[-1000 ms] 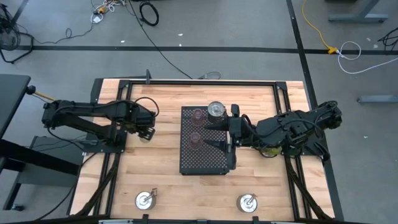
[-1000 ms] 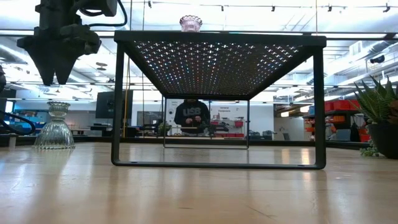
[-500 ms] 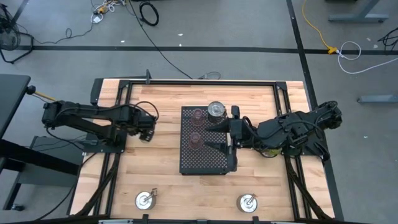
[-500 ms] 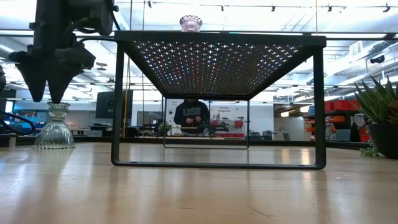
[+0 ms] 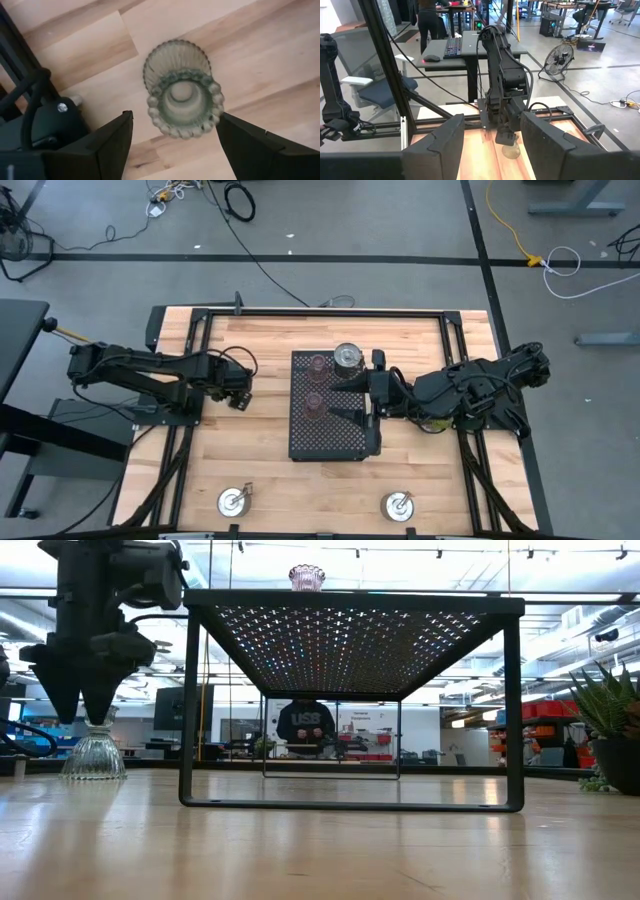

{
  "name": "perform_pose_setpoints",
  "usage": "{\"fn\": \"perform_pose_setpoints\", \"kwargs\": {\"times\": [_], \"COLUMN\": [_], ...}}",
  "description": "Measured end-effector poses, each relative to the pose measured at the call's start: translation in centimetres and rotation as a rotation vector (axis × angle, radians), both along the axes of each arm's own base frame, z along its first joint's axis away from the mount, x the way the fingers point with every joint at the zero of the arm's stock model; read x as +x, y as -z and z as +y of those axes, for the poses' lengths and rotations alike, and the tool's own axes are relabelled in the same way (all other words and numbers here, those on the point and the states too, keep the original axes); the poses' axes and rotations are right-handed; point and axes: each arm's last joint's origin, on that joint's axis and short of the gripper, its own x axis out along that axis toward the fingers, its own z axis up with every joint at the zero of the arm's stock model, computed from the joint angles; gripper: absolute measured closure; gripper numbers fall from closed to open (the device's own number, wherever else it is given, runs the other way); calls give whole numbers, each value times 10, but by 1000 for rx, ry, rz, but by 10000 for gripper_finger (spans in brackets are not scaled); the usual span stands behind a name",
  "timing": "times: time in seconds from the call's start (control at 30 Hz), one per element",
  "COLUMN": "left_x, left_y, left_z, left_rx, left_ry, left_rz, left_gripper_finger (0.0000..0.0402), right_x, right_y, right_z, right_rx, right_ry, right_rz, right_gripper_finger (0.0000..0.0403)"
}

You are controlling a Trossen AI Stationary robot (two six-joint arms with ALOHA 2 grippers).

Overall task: Pick & Place candle stick holders
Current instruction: Put the green candle holder on the shelf

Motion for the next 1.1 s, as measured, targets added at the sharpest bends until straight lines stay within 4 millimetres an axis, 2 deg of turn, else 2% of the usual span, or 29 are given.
{"fn": "perform_pose_setpoints", "kwargs": {"times": [0.33, 0.73, 0.83, 1.0, 1.1], "left_x": [0, 5, 8, 9, 8], "left_y": [8, 7, 7, 7, 7], "left_z": [1, 2, 2, 1, 1], "left_rx": [36, 57, 54, 37, 35], "left_ry": [2, 4, 4, 33, 51], "left_rz": [-19, -61, -98, -101, -93], "left_gripper_finger": [120, 223, 224, 187, 178], "right_x": [0, 0, 0, 0, 0], "right_y": [0, 0, 0, 0, 1], "right_z": [0, 0, 0, 0, 0], "right_rx": [0, 8, 16, 24, 24], "right_ry": [0, 2, 4, 5, 6], "right_rz": [0, 0, 0, 0, 2], "right_gripper_finger": [206, 206, 206, 206, 206]}}
